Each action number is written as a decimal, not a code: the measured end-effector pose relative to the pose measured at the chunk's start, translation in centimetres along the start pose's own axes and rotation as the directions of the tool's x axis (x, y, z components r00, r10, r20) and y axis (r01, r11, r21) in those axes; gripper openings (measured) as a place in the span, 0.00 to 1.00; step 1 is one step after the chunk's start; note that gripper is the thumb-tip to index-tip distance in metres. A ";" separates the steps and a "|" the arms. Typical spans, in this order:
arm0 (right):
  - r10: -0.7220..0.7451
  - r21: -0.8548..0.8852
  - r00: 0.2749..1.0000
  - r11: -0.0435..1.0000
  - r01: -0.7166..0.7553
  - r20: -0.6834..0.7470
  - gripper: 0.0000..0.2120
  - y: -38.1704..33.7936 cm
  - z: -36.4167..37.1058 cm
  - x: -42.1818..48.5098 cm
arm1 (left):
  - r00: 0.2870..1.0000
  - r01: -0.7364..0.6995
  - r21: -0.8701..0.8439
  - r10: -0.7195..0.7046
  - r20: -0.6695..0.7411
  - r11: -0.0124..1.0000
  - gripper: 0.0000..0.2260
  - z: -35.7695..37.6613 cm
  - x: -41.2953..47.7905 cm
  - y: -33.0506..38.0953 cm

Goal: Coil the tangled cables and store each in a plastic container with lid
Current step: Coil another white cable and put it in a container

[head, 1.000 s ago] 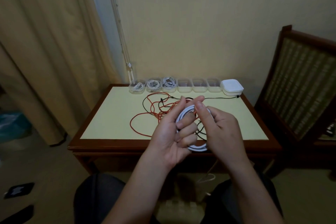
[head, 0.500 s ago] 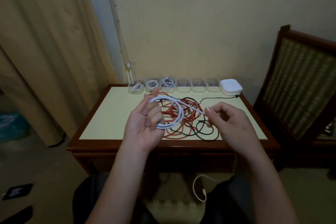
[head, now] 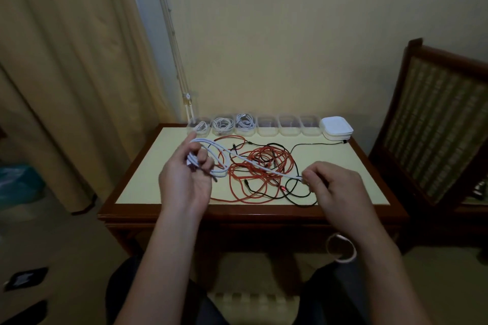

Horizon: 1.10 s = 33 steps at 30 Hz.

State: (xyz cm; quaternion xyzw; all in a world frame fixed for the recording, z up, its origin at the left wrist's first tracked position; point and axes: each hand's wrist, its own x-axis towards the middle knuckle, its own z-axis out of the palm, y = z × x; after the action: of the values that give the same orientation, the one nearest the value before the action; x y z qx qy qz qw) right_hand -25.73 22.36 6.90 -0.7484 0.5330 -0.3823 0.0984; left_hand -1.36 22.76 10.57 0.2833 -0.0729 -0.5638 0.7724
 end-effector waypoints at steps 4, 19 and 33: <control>-0.057 0.051 0.998 0.997 0.058 -0.022 0.13 -1.2 0.4 0.0 | 0.970 -0.225 0.409 0.162 0.182 0.885 0.15 0.5 -1.2 -1.7; 0.075 0.294 0.981 0.956 -0.020 -0.176 0.13 -3.8 0.9 0.2 | 0.823 0.083 0.573 -0.380 0.421 0.815 0.17 1.5 -4.1 -5.2; 0.081 0.598 0.995 0.796 -0.095 0.051 0.18 -6.5 -0.3 0.1 | 0.681 0.457 0.295 -0.544 0.491 0.839 0.20 1.7 -3.8 -4.3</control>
State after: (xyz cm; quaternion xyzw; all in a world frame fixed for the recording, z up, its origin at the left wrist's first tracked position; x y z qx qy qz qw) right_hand -21.23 25.03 10.82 -0.6576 0.4179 -0.5177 0.3535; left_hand -6.99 24.77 10.54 0.1722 -0.2556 -0.8037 0.5090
